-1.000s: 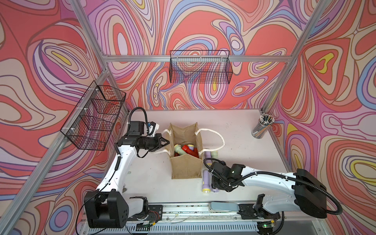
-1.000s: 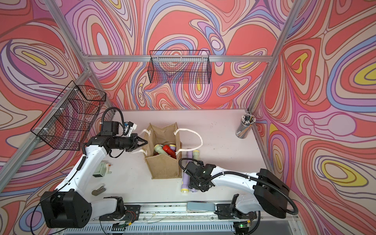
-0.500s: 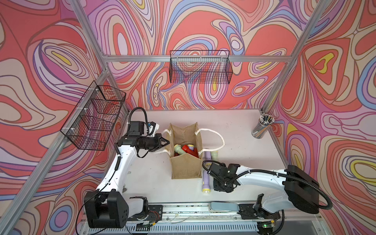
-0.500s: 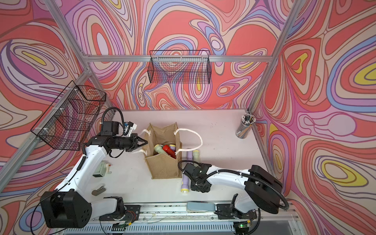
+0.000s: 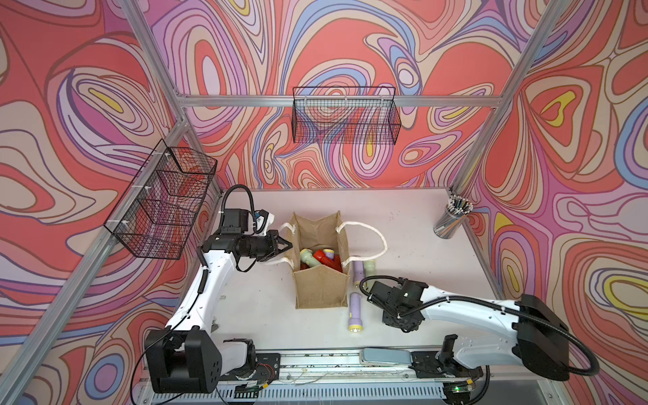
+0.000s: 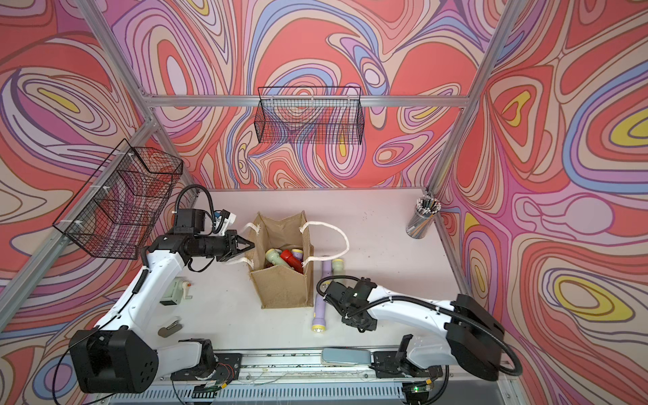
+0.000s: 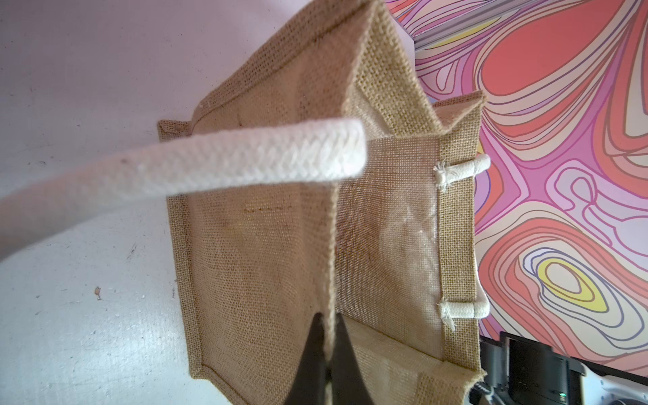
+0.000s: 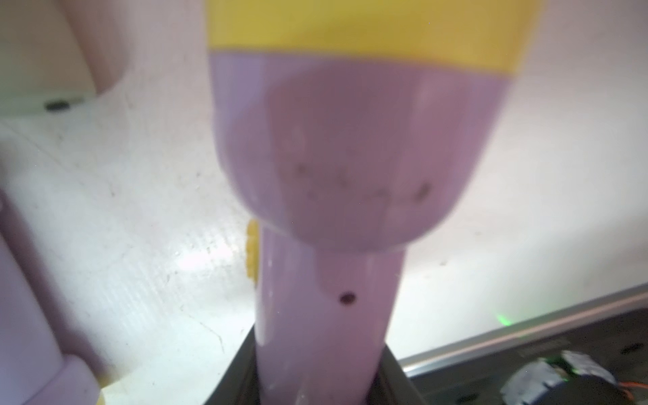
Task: Put the flashlights into the tote bags
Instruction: Pick up the flashlight from the center of the board, then place the flashlight in the canvas bag.
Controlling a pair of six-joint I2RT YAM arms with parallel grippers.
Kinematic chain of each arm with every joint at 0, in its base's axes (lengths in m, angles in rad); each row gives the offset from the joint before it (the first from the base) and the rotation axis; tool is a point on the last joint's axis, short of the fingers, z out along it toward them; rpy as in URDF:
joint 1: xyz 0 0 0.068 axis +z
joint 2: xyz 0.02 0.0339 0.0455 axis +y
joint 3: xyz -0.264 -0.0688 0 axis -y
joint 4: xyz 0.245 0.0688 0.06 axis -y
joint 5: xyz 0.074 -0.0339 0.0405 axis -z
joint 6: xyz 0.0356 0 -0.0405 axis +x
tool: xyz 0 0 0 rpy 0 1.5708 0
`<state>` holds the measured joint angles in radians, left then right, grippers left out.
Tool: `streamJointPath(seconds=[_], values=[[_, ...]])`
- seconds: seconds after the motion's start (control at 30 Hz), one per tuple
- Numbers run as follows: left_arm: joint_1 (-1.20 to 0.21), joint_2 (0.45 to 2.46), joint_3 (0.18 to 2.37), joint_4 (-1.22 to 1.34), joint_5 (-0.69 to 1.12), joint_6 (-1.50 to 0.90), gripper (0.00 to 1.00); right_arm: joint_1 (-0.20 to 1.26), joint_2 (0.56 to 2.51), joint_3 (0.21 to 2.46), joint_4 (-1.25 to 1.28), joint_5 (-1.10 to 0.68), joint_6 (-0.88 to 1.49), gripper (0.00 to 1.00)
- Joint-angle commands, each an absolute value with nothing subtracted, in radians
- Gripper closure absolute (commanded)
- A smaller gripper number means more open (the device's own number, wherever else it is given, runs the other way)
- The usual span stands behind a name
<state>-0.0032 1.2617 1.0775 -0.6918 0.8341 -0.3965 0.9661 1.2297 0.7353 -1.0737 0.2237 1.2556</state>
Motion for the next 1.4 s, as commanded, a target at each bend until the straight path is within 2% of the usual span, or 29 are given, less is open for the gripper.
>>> streamJointPath(seconds=[0.0, 0.2, 0.4, 0.53, 0.63, 0.73, 0.83, 1.07, 1.37], values=[[-0.001, 1.244, 1.089, -0.686, 0.836, -0.391, 0.96, 0.9, 1.077, 0.794, -1.306, 0.411, 1.333, 0.8], [-0.002, 1.243, 1.088, -0.683, 0.838, -0.389, 0.96, 0.783, 0.889, 1.02, -1.445, 0.638, 1.254, 0.8], [-0.002, 1.25, 1.094, -0.678, 0.844, -0.397, 0.97, 0.781, 1.029, 1.335, -1.321, 0.739, 0.979, 0.82], [-0.002, 1.24, 1.09, -0.682, 0.833, -0.393, 0.97, 0.781, 1.187, 1.491, -1.128, 0.637, 0.739, 0.84], [-0.002, 1.236, 1.088, -0.684, 0.828, -0.39, 0.97, 0.781, 1.321, 1.587, -1.0, 0.474, 0.615, 0.86], [-0.002, 1.235, 1.087, -0.684, 0.828, -0.386, 0.97, 0.793, 1.452, 1.643, -0.849, 0.219, 0.523, 0.89], [-0.002, 1.234, 1.093, -0.695, 0.826, -0.373, 0.97, 0.87, 1.597, 1.743, -0.791, 0.154, 0.466, 0.9], [-0.002, 1.23, 1.093, -0.696, 0.828, -0.369, 0.97, 0.917, 1.824, 1.843, -0.737, -0.062, 0.466, 0.9], [-0.001, 1.235, 1.088, -0.692, 0.833, -0.374, 0.97, 0.931, 1.922, 1.677, -0.621, -0.209, 0.563, 0.9]])
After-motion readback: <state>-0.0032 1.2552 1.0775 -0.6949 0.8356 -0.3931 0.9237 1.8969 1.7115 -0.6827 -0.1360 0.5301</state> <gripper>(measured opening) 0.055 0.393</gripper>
